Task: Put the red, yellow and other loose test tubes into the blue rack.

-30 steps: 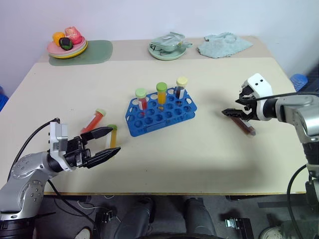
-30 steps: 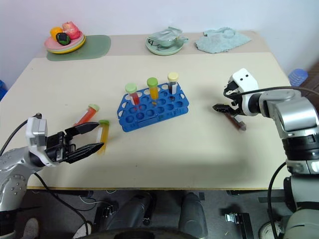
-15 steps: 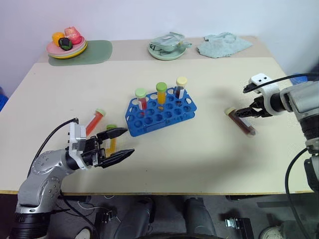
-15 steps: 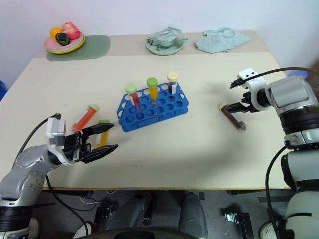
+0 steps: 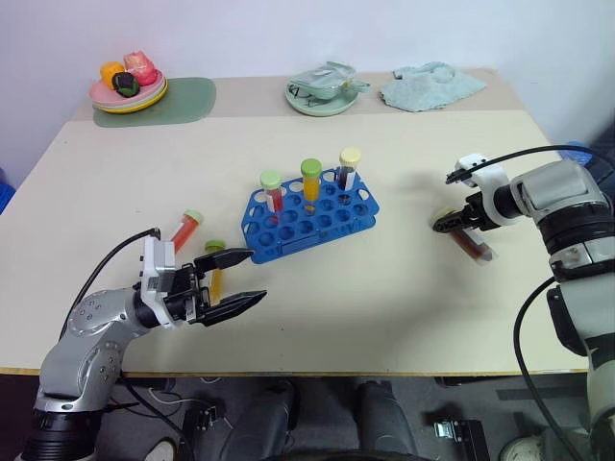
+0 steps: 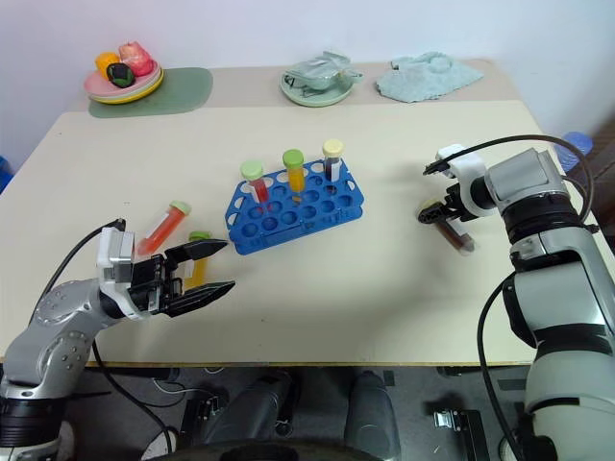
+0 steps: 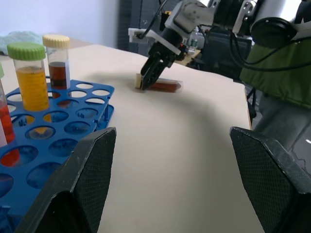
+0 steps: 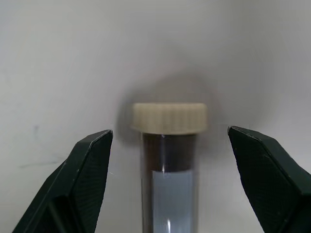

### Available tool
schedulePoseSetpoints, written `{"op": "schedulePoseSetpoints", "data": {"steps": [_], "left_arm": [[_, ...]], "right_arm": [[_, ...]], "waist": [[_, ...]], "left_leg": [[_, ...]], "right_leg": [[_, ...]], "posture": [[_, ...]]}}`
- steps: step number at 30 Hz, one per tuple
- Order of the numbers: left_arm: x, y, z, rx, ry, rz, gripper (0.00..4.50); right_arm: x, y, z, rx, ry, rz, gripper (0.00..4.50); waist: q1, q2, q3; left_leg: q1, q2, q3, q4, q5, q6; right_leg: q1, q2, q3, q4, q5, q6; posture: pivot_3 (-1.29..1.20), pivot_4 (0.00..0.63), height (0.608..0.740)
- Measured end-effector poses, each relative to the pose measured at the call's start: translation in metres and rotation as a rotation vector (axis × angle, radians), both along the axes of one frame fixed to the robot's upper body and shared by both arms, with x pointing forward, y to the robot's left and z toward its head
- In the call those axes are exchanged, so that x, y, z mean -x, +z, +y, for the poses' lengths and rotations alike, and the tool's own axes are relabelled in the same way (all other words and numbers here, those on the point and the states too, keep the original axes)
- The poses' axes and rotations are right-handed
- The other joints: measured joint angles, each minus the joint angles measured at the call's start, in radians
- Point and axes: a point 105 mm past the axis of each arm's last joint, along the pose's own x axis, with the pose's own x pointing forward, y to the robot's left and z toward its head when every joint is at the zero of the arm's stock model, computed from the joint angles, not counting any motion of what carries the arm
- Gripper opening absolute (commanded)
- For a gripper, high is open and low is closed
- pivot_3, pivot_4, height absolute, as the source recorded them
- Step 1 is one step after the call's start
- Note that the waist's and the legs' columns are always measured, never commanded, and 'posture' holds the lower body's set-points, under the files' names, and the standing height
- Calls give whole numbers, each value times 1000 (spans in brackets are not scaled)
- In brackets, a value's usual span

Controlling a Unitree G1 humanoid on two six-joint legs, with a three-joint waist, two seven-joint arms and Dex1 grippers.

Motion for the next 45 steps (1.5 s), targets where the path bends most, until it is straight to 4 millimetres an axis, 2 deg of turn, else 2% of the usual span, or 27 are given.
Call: {"op": "schedulePoseSetpoints", "data": {"steps": [1, 2, 3, 4, 6, 10, 16, 19, 22, 24, 27, 29, 34, 40, 45], "left_arm": [[1, 0, 0, -2, 1, 3, 3829], [2, -1, 0, -3, 1, 5, 3829], [3, -1, -1, -3, 1, 7, 3829], [4, -1, -1, -3, 4, 10, 3829], [5, -1, -1, 1, 5, 18, 3829], [5, -1, -1, 5, 10, 23, 3829], [5, -1, -1, 5, 12, 24, 3829], [4, 0, 0, 1, 16, 22, 3829], [3, 1, 0, 3, 23, 20, 3829], [3, 1, 0, 4, 28, 19, 3829], [2, 2, 0, 5, 31, 13, 3829], [1, 4, 0, 6, 32, 6, 3829], [-1, 4, 2, 8, 42, 9, 3829], [-5, 5, 10, 10, 83, 5, 3829], [-7, 7, 16, 13, 121, -3, 3829]], "right_arm": [[-1, 0, 0, 6, 6, -3, 3359], [-2, -1, -1, 16, 9, -7, 3053], [-2, -2, -2, 28, 8, -10, 2516], [-3, -2, -4, 38, 6, -14, 2167], [-4, -2, -4, 42, 10, -18, 2167], [-5, -2, -4, 38, 15, -21, 1035], [-5, 0, 1, 32, 29, -27, 1035], [-4, 10, 19, -36, 82, -56, 1035], [0, 43, 53, -208, 175, -163, 1035], [3, 74, 82, -367, 249, -314, 1035], [11, 97, 121, -585, 316, -478, 1035], [13, 99, 137, -694, 309, -554, 1035], [13, 91, 159, -911, 307, -808, 1035], [7, 77, 162, -964, 214, -1030, 1035], [3, 56, 160, -953, 176, -1076, 1035]], "waist": [[0, 0, 0], [0, 0, 0], [0, 0, 0], [0, 0, 0], [0, 0, 0], [-1, 0, 0], [-4, 0, 0], [-13, 2, 1], [-18, 3, 2], [-18, 3, 2], [-14, 2, 1], [-13, 2, 1], [-17, 2, 1], [-24, 3, 1], [-24, 3, 1]], "left_leg": [[0, 0, 0, 0, 0, 0], [0, 0, 0, 0, 0, 0], [0, 0, 0, 0, 0, 0], [0, 0, 0, 0, 0, 0], [0, 0, 0, 0, 0, 0], [0, 0, 0, 1, 0, 0], [0, 0, 0, 1, 0, 0], [0, 0, 0, 0, 0, -1], [-1, 0, 0, -1, 0, 0], [-1, 1, 0, -1, 0, -1], [-1, 2, -1, 0, 0, -1], [-1, 1, -1, 1, 0, -1], [0, 1, -1, 1, 0, -2], [1, 2, -1, 0, 1, -3], [1, 2, -1, 0, 1, -3]], "right_leg": [[0, 0, 0, 0, 0, 0], [0, 0, 0, 0, 0, 0], [0, 0, 0, 0, 0, 0], [0, 0, 0, 0, 0, 0], [0, 0, 0, 1, 0, 0], [0, 0, 0, 1, 0, -1], [0, 0, 0, 1, 1, -1], [-1, 0, 0, 1, 1, -1], [-2, 0, 1, 1, 1, -1], [-2, 1, 1, 1, 1, -1], [-1, 1, 1, 1, 1, 0], [-1, 1, 1, 2, 2, 0], [-1, 1, 1, 2, 3, 1], [-1, 3, 1, 3, 3, 0], [-1, 3, 1, 3, 3, 0]], "posture": [[0, 150, 740], [0, 150, 740], [0, 150, 740], [0, 150, 740], [0, 150, 740], [0, 150, 740], [0, 150, 740], [0, 150, 740], [0, 150, 740], [0, 150, 740], [0, 150, 740], [0, 150, 740], [0, 150, 740], [0, 150, 740], [0, 150, 740]]}}
